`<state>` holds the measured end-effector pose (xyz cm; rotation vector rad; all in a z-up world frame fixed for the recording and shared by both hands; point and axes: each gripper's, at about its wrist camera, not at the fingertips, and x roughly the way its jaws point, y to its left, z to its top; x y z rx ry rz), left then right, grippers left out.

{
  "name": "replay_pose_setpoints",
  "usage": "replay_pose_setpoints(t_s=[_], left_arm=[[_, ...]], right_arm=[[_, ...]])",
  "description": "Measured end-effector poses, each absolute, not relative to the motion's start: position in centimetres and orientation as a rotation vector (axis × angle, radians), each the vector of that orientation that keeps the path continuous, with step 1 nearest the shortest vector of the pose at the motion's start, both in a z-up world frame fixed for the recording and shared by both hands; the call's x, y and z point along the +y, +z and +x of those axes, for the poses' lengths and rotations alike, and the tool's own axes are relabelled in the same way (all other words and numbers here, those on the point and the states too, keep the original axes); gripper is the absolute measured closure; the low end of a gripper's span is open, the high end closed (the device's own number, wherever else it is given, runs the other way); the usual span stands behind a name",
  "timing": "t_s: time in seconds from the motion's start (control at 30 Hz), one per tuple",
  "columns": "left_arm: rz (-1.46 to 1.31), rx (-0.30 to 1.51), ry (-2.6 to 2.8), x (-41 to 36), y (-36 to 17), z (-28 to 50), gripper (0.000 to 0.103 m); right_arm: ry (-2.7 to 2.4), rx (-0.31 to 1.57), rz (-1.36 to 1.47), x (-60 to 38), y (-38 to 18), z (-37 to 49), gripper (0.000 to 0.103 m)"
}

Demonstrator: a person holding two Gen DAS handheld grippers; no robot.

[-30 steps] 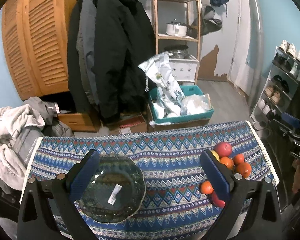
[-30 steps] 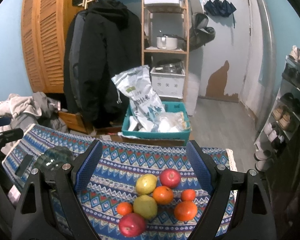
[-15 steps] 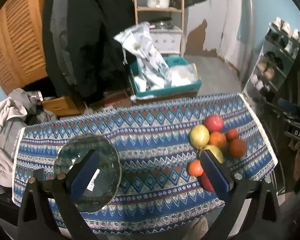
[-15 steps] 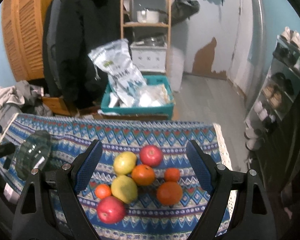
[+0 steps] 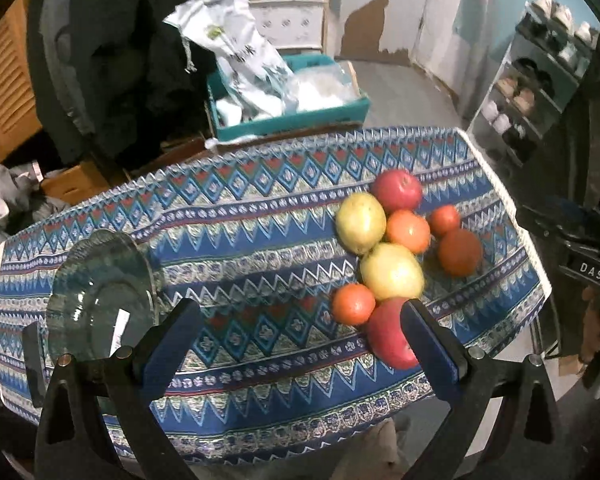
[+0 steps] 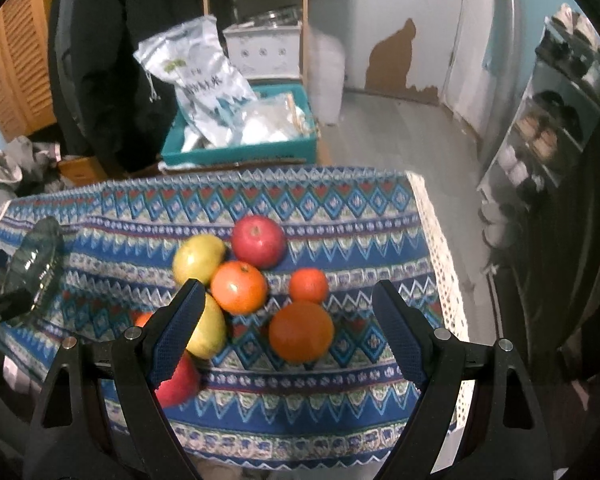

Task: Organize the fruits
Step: 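Move both tools toward the fruit cluster, left toward the red apple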

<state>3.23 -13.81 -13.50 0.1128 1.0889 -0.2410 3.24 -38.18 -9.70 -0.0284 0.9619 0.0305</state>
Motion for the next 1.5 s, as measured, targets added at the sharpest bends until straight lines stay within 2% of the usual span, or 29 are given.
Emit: replay_pose_setpoints(t_s=[0.6,1.07,1.3,1.43,1.5], left_arm=[[0.230,1.221,-0.313,-20.9,-20.1,2.7,0.002],[0.265,1.315,-0.330,-23.6,-24.5,2.8,0.002],[0.224,1.380,-0.364,-24.5,-26.7,3.6,0.018],[0.213,1.380,-0.355,-24.7,-27.2,3.9,0.020],[0.194,1.378,-0.373,-24.7,-27.1,4.0,0.027]], right_arm=[[0.042,1.136,-0.044,-39.9,-16.0,2.2,0.019],[0.038,1.157,-0.037,-40.6,-17.1,3.1,0.019],[0.035,1.183,-0.040,-40.8,-18.2,3.5,0.019],[0.035,1.202,-0.037,-40.9,-19.0,3.8,0.019],[0.040,1.208,-0.033,-40.9,-19.3,4.0,0.019]])
